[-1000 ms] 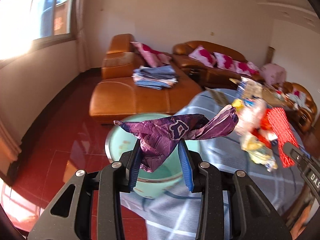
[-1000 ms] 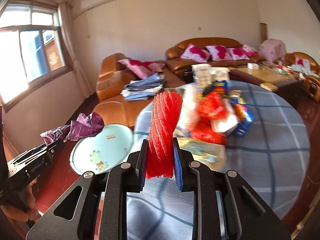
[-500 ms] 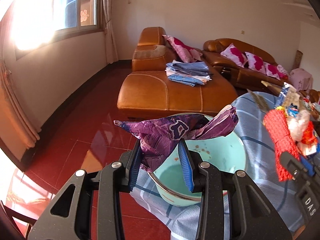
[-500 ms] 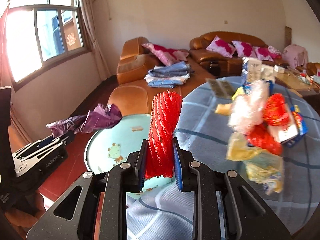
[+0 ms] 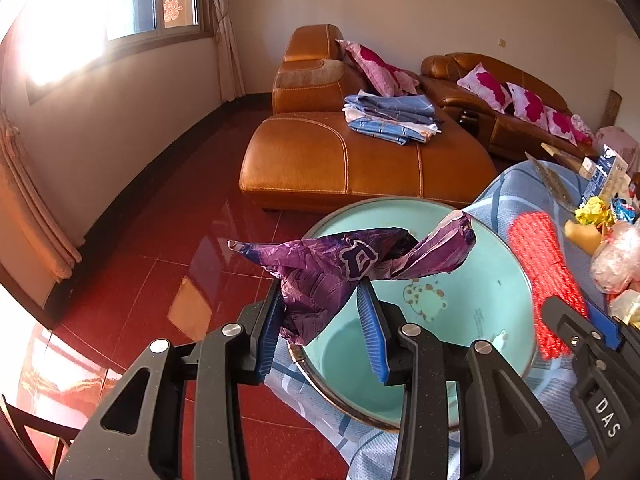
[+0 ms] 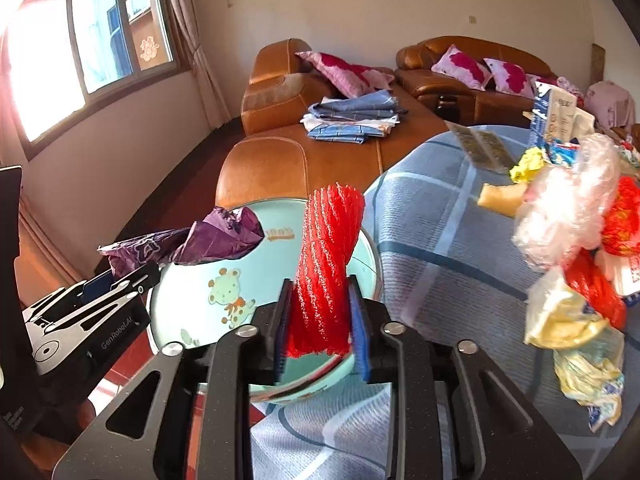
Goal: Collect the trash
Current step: 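Open the right tool over the teal bin while the left tool opens too, then move both tools back over the trash pile on the table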
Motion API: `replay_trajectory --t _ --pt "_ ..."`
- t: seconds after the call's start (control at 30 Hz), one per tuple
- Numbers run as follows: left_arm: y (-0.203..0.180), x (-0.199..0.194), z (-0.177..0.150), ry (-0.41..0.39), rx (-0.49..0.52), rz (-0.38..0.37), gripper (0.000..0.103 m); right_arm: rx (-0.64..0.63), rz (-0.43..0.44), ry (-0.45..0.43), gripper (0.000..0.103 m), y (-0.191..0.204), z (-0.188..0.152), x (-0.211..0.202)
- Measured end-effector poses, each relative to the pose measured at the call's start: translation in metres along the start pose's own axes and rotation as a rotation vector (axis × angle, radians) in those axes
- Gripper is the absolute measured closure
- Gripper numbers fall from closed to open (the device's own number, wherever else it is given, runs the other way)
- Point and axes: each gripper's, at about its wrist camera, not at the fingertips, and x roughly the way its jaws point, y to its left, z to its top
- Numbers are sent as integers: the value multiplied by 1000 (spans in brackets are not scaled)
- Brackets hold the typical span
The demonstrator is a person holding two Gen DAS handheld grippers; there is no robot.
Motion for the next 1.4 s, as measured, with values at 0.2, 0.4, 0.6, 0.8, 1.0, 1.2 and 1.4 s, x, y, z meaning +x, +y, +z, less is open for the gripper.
replay_trajectory --t 0.2,0.4,0.6,0.8,1.0,1.2,1.4 --pt "7 3 2 -3 -15 34 33 2 13 -2 44 1 4 3" --pt "10 -5 -1 -7 -32 41 21 21 8 -17 40 -6 7 -6" --pt "6 -17 -3 -2 -49 12 13 34 -10 -46 32 -18 10 -28" --pt "-15 -36 -6 -22 -1 -17 13 63 -53 -75 30 -36 9 -53" --pt "-35 -54 -12 -36 33 -55 13 104 -108 -102 28 -58 3 -79" --pt "-62 -70 -21 -48 85 -104 13 136 -158 -126 27 -81 -6 -98" --pt "-99 -78 -32 -29 136 -171 13 173 -214 -135 27 -111 -16 -116"
